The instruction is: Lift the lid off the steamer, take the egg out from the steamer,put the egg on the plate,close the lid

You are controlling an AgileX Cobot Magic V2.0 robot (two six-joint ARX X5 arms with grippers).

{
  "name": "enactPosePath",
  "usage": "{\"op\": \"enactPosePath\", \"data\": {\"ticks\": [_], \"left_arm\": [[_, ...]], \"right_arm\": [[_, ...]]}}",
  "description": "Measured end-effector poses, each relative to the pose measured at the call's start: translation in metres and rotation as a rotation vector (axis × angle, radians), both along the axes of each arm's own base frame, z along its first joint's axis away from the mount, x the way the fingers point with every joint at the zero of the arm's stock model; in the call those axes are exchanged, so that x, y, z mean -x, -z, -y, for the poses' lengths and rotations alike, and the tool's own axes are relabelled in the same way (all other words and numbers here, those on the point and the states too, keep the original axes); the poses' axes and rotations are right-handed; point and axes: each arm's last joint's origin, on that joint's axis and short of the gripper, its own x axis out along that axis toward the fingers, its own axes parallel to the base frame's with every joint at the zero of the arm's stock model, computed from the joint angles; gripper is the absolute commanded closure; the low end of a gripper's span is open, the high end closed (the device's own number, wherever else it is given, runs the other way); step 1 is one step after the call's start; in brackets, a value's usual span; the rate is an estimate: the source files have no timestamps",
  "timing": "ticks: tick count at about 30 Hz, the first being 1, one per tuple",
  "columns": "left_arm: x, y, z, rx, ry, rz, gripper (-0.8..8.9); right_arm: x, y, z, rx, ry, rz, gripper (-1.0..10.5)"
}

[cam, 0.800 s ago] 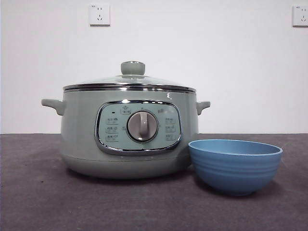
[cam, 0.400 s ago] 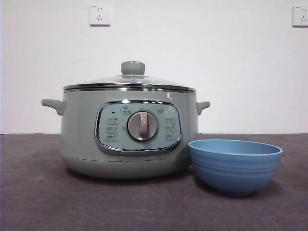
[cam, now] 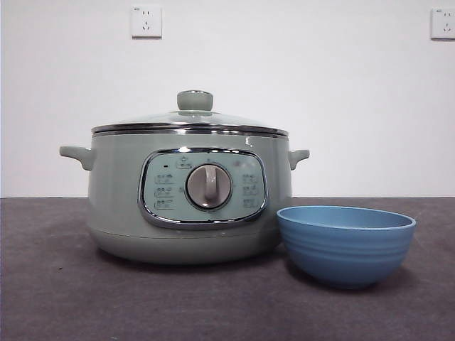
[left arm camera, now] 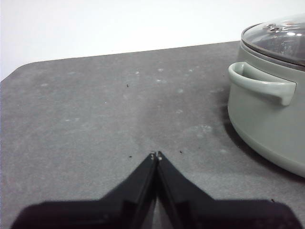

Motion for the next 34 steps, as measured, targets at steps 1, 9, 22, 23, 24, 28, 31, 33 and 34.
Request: {"op": "enactPosePath", "data": {"ticks": [1, 9, 22, 23, 24, 28, 31, 33, 34], "left_arm": [[0.0, 0.0, 0.0, 0.0, 0.0, 0.0, 8.17], [0.0, 0.0, 0.0, 0.0, 0.0, 0.0, 8.17], [0.0, 0.0, 0.0, 0.0, 0.0, 0.0, 8.17], [0.0, 0.0, 0.0, 0.0, 0.0, 0.0, 8.17], [0.0, 0.0, 0.0, 0.0, 0.0, 0.0, 8.17], [0.0, 0.0, 0.0, 0.0, 0.0, 0.0, 8.17], [0.0, 0.0, 0.0, 0.0, 0.0, 0.0, 8.17], [0.0, 0.0, 0.0, 0.0, 0.0, 0.0, 8.17], [0.0, 0.0, 0.0, 0.0, 0.0, 0.0, 8.17]], "right_arm": [[0.001, -0.001, 0.004, -0.001, 0.037, 0.016, 9.5], [0.004, 0.022, 0.024, 0.009, 0.252, 0.273, 9.5], [-0.013, 0.135, 0.031, 0.022, 0.428, 0.36, 9.5], [-0.013, 0.14, 0.032, 0.025, 0.45, 0.351, 9.5], [-0.013, 0.144, 0.033, 0.027, 0.47, 0.345, 9.5], [-0.014, 0.153, 0.033, 0.024, 0.486, 0.338, 9.5], [-0.013, 0.16, 0.033, 0.014, 0.488, 0.332, 9.5], [-0.013, 0.167, 0.033, 0.0, 0.492, 0.311, 9.5], [-0.013, 0.169, 0.033, -0.002, 0.494, 0.288, 9.5]]}}
